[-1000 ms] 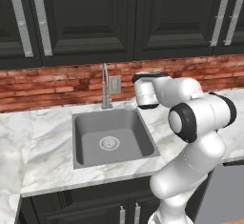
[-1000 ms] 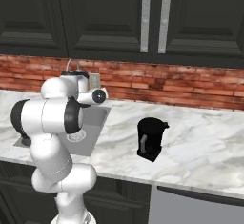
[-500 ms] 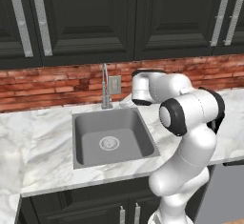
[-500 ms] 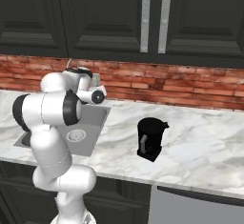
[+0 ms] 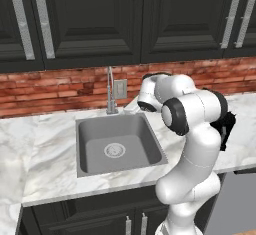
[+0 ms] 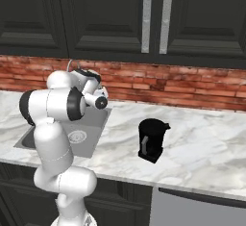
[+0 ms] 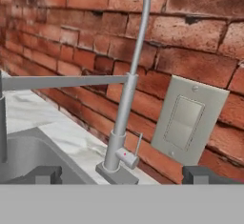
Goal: Turn on the sink faucet and place the jug under the water for a few seconds to fill it up.
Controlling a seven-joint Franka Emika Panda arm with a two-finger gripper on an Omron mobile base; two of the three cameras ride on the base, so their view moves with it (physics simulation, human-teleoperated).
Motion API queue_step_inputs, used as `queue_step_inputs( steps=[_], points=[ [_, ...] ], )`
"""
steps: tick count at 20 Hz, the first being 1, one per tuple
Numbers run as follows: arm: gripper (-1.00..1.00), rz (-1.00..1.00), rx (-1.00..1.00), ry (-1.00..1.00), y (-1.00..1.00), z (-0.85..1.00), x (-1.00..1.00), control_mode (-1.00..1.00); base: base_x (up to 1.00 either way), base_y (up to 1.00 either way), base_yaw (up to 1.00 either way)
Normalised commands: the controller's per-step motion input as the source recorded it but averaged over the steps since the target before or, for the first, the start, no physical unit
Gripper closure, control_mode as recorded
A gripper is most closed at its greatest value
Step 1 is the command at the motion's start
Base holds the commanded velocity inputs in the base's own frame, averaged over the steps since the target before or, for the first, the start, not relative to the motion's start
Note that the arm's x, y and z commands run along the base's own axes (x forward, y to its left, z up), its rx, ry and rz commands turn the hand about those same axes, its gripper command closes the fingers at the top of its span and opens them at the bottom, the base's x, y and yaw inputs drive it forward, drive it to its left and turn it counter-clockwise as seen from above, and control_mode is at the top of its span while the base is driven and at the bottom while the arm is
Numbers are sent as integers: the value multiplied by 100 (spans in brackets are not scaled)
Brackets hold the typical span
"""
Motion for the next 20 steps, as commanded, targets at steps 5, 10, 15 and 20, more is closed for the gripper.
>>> queue_step_inputs(
  steps=[5, 10, 15, 20],
  points=[
    [-100, 6, 0, 0, 4, -5, 28, -100, 0, 0, 0],
    [-100, 5, 0, 0, 0, 0, 25, -100, 0, 0, 0],
    [-100, 4, 0, 0, 13, 0, 17, -100, 0, 0, 0],
    [-100, 2, 0, 0, 27, -2, 0, -100, 0, 0, 0]
  ],
)
